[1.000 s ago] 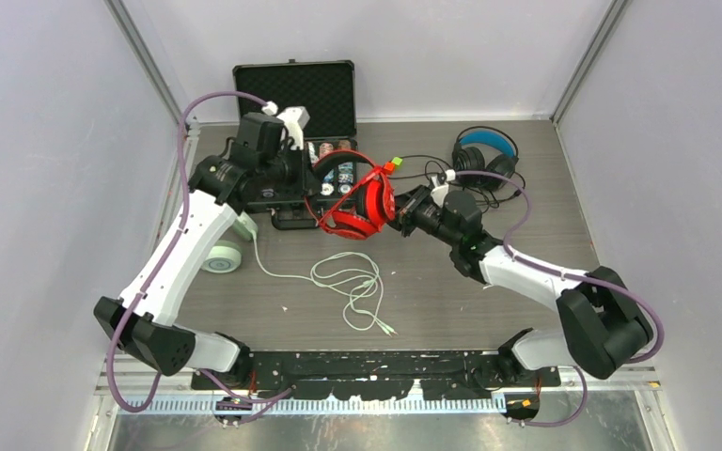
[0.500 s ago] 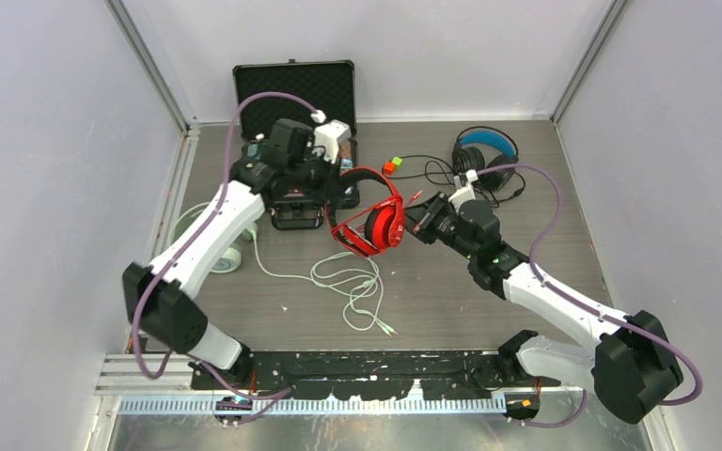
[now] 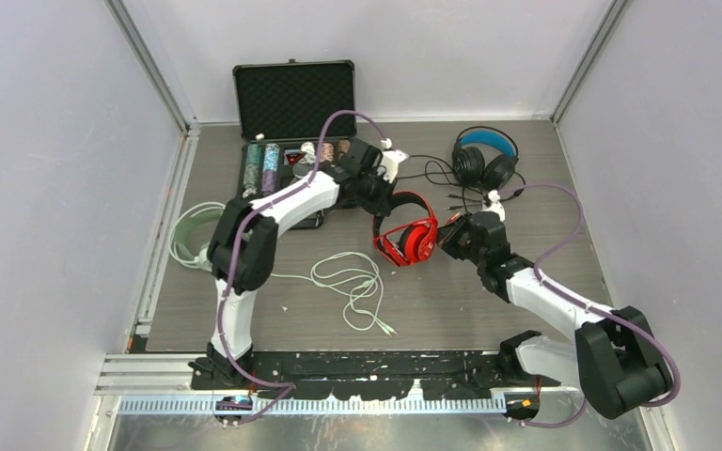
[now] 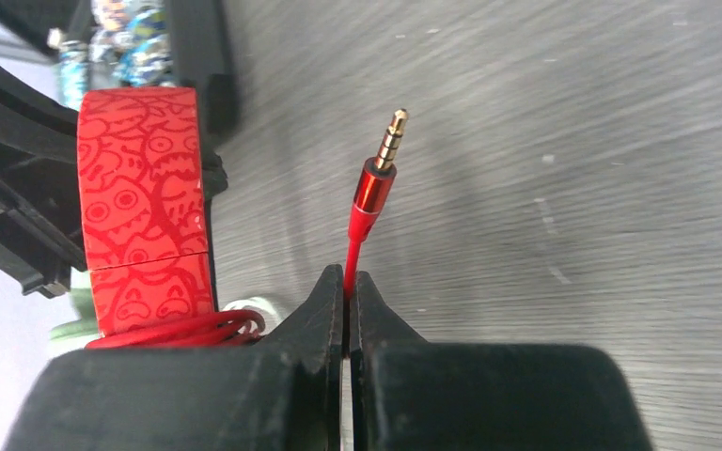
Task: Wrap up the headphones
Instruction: Wrap the headphones cable around the headphones, then place the headphones at the center of the board.
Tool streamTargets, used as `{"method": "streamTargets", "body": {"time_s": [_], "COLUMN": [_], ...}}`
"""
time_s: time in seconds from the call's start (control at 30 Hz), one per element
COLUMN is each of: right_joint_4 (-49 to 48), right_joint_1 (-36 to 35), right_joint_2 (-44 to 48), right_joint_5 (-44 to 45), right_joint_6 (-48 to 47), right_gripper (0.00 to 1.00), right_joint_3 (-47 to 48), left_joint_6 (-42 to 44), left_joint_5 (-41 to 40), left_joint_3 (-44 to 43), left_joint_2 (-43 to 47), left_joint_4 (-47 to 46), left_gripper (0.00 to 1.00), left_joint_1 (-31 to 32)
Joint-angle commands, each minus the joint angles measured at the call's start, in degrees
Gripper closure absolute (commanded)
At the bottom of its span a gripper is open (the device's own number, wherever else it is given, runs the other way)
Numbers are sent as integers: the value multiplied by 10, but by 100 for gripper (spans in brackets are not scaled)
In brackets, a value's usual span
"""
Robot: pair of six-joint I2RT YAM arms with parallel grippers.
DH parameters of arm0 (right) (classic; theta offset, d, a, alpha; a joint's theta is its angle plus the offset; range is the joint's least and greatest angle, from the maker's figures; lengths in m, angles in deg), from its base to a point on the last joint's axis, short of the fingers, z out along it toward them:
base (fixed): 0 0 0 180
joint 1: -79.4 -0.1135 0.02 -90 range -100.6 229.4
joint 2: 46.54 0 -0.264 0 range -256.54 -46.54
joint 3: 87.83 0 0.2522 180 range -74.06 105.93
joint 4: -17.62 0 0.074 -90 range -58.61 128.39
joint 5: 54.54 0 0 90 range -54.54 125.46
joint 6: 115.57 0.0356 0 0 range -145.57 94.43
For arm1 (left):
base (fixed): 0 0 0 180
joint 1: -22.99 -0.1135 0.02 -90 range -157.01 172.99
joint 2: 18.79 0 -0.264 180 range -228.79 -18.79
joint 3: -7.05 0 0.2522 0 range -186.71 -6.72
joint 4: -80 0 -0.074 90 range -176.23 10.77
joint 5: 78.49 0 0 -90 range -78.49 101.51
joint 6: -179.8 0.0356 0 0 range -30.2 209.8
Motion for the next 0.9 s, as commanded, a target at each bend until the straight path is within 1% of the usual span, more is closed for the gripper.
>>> {"method": "streamTargets", "body": {"time_s": [0.0,0.1,0.17,0.3,0.37,0.5,0.57,0.63,0.67,0.77,0.87], "right_joint_4": [-76,-111,-156,-213,-239,-269,-295,-324,-338,-375,-387], "right_joint_1": [35,36,36,36,37,36,36,36,37,36,37], "right_joint_2": [-6,-37,-62,-98,-116,-160,-184,-207,-220,-243,-258], "right_joint_5": [91,89,77,86,87,75,73,72,70,68,64], "right_joint_6": [-57,-67,-61,-52,-54,-49,-36,-25,-21,-14,-15], "right_gripper": [100,99,100,100,100,100,100,100,100,100,99], "right_joint_3": [-12,-25,-43,-73,-78,-76,-84,-94,-98,-106,-106], "left_joint_6": [80,108,133,190,203,207,205,198,195,178,158], "left_joint_5": [-31,-31,-32,-58,-68,-84,-80,-75,-71,-55,-40], "left_joint_3": [-50,-100,-117,-130,-130,-130,-129,-125,-121,-103,-83], "left_joint_2": [-65,-122,-148,-173,-176,-173,-168,-161,-156,-134,-100], "left_joint_4": [16,41,55,60,50,25,19,15,15,-2,-29], "left_gripper": [100,100,100,98,94,75,67,48,42,36,29], "left_joint_1": [-1,7,15,34,40,43,43,43,43,43,43]}}
